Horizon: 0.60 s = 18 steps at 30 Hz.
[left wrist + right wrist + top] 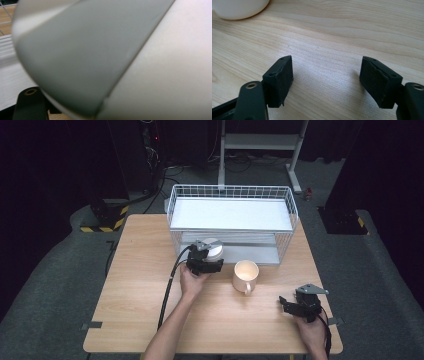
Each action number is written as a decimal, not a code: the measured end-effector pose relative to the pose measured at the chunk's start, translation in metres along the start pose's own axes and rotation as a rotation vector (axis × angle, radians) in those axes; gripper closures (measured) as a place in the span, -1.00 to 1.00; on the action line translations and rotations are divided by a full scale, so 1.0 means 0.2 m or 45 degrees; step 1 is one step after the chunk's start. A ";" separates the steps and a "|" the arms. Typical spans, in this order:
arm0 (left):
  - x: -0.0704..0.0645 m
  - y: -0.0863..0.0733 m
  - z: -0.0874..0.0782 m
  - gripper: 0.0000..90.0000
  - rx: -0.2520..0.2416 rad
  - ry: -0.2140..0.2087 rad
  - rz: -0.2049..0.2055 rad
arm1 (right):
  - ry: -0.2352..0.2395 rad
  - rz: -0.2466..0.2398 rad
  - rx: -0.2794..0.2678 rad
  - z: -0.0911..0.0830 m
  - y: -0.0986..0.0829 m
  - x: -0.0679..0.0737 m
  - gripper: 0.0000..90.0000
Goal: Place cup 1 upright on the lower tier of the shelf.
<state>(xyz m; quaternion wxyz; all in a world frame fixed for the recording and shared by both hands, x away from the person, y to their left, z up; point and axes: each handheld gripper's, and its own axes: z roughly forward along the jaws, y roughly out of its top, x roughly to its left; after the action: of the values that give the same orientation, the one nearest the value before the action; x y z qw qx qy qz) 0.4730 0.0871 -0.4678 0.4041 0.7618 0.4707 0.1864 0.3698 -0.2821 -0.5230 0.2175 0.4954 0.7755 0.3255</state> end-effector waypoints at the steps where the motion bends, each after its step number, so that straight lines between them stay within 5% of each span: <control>1: 0.01 0.00 0.01 -0.57 0.006 0.008 0.001 | 0.000 0.000 0.000 0.00 0.00 0.00 -0.40; 18: 0.04 -0.01 0.07 -0.57 -0.002 0.039 -0.024 | 0.000 0.000 0.000 0.00 0.00 0.00 -0.40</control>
<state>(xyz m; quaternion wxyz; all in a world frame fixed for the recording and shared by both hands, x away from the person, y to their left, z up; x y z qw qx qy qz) 0.4842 0.0885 -0.4790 0.3993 0.7541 0.4837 0.1946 0.3698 -0.2821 -0.5230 0.2173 0.4954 0.7755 0.3254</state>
